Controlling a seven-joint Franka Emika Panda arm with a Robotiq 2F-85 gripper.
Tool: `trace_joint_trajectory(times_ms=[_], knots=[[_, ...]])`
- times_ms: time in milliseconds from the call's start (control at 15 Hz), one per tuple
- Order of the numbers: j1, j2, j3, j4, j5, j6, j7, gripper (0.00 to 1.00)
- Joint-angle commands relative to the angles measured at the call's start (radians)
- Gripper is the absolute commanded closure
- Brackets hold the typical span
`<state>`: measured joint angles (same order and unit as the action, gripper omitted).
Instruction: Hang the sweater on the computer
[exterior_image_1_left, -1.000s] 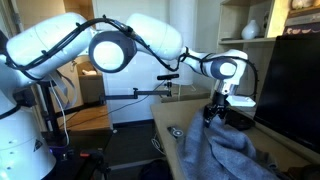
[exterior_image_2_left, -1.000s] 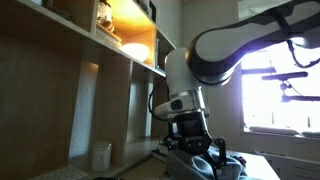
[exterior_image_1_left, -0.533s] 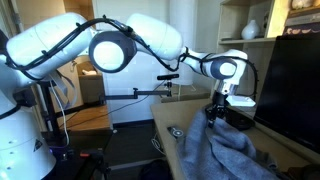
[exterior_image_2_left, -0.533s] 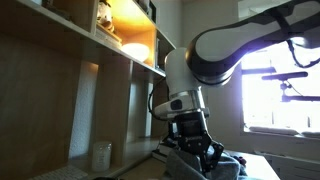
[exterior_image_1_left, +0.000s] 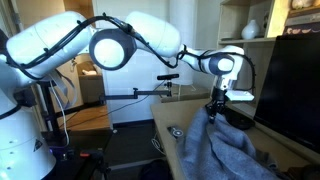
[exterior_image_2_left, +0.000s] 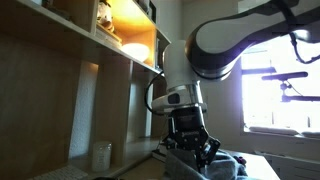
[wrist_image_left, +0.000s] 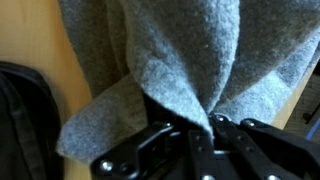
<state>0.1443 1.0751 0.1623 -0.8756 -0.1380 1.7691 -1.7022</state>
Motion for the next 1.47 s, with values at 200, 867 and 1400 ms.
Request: trace_joint_trajectory(times_ms=[200,867,1400], knots=[[0.035,-0.168,-0.008,-0.108,-0.066,0.167,0.022,0.94],[0.017,-0.331,-0.011,-0.234,-0.059,0.362,0.104,0.94],[0.009,-0.513,-0.034,-0.454,-0.08,0.524,0.158,0.94]])
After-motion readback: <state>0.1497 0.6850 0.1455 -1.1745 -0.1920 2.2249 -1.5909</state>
